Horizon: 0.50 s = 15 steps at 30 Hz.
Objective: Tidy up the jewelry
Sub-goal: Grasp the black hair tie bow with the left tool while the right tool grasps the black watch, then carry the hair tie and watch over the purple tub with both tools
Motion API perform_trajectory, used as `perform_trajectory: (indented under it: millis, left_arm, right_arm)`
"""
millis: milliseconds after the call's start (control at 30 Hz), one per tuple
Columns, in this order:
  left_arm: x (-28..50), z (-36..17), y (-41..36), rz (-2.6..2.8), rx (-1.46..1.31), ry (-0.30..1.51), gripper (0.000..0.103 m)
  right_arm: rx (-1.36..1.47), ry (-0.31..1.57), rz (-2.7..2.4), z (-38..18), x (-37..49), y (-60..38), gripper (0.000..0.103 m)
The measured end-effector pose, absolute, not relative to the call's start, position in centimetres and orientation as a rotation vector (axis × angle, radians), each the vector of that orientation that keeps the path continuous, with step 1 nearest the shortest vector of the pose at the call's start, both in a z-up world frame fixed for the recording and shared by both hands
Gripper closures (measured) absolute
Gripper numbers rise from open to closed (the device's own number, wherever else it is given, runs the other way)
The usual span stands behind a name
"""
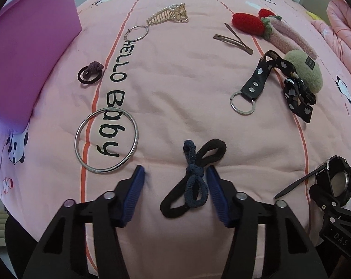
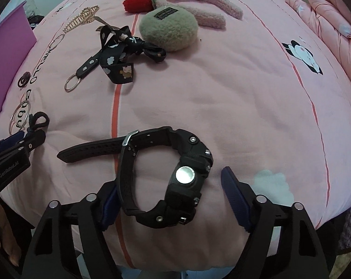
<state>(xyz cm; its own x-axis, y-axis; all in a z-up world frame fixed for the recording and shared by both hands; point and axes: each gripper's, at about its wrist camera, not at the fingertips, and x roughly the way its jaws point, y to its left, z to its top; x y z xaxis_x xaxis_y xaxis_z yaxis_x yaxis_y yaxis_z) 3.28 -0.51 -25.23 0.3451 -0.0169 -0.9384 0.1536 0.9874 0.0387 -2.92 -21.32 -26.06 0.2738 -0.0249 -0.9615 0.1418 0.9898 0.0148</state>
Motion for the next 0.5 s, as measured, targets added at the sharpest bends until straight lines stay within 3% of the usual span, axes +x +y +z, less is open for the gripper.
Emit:
perform_trajectory:
  millis: [67,100,500]
  left_arm:
    - [3.2,-24.8,-0.5,-0.125,0.128,1.212,0.083]
    - [3.2,-24.6,-0.5,-0.137,0.123,1.214,0.09]
    - [2.7,-20.9,-0.3,-0.144,0.072,1.161,0.091]
  right_arm:
    - [0.104,1.281,-0.096,-25.8,-3.1,-21.2,0.042]
    - [0.11,1.278,-0.094,-25.7,-3.2,-21.2,0.042]
    - [0.214,1.243,-0.068,-24.2,-4.6,-23.1,0.043]
